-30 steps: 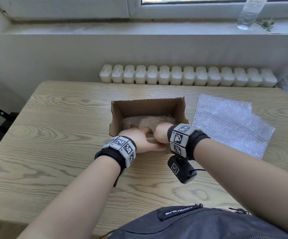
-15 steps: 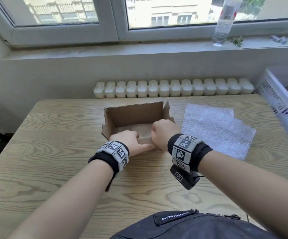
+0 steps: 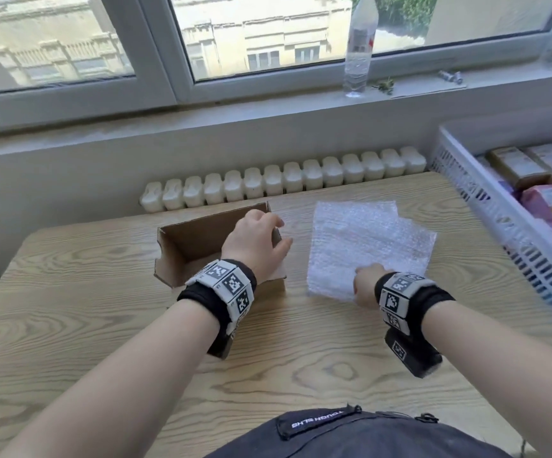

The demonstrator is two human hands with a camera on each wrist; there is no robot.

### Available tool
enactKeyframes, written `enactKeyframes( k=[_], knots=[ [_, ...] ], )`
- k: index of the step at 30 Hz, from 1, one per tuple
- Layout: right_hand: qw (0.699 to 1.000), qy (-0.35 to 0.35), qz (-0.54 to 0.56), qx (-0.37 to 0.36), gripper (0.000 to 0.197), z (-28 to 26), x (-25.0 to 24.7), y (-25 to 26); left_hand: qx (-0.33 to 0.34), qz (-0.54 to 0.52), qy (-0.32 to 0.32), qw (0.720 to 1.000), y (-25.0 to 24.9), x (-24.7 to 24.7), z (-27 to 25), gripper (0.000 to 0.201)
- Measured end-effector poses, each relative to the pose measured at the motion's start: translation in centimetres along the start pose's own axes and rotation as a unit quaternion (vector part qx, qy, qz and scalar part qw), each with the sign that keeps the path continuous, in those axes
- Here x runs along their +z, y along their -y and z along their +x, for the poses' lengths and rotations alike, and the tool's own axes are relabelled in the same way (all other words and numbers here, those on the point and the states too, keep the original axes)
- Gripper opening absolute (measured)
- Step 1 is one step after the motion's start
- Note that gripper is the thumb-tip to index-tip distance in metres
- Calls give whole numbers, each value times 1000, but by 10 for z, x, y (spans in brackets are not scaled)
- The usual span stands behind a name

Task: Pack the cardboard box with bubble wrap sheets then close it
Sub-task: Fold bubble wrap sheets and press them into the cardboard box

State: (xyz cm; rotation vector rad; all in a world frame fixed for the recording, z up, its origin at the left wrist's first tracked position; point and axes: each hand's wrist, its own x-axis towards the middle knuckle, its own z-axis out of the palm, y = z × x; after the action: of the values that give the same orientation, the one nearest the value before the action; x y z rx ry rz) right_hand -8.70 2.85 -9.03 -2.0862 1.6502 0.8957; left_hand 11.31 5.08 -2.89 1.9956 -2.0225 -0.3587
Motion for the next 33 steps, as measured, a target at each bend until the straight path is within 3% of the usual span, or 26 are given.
enactKeyframes(
  k=[4, 7, 11, 14, 17, 19, 21, 23, 27, 30, 33],
  knots=[
    [997, -45, 62, 22, 20, 2, 1, -13, 22, 13, 27, 999, -15, 5, 1, 41],
    [972, -184, 143, 35, 30, -6, -17, -23, 42, 60, -3, 997, -23, 3, 4, 42],
    [878, -422, 226, 2, 30, -36, -65, -26, 52, 14, -27, 998, -31, -9, 12, 56],
    [800, -515, 301, -65, 28, -58, -109, -24, 26, -71, -30, 997, -34, -28, 24, 81],
    [758, -519, 372, -129, 33, -80, -146, -21, -13, -190, -27, 981, -37, -51, 34, 84],
    [745, -508, 400, -164, 39, -92, -165, -20, -27, -288, -28, 957, -37, -63, 39, 54],
    [734, -512, 408, -179, 32, -101, -179, -19, -28, -378, -44, 925, -34, -76, 41, 20],
    [731, -522, 407, -165, 16, -105, -191, -22, -35, -454, -48, 889, -31, -88, 42, 11],
    [727, -453, 501, -120, 43, -103, -204, -31, -71, -567, -42, 820, -25, -116, 43, 4],
    [699, -396, 585, -108, 53, -102, -207, -30, -80, -554, -69, 826, -17, -132, 46, 4],
    [652, -405, 636, -85, 45, -101, -210, -27, -96, -502, -107, 853, -8, -144, 47, 22]
  ],
)
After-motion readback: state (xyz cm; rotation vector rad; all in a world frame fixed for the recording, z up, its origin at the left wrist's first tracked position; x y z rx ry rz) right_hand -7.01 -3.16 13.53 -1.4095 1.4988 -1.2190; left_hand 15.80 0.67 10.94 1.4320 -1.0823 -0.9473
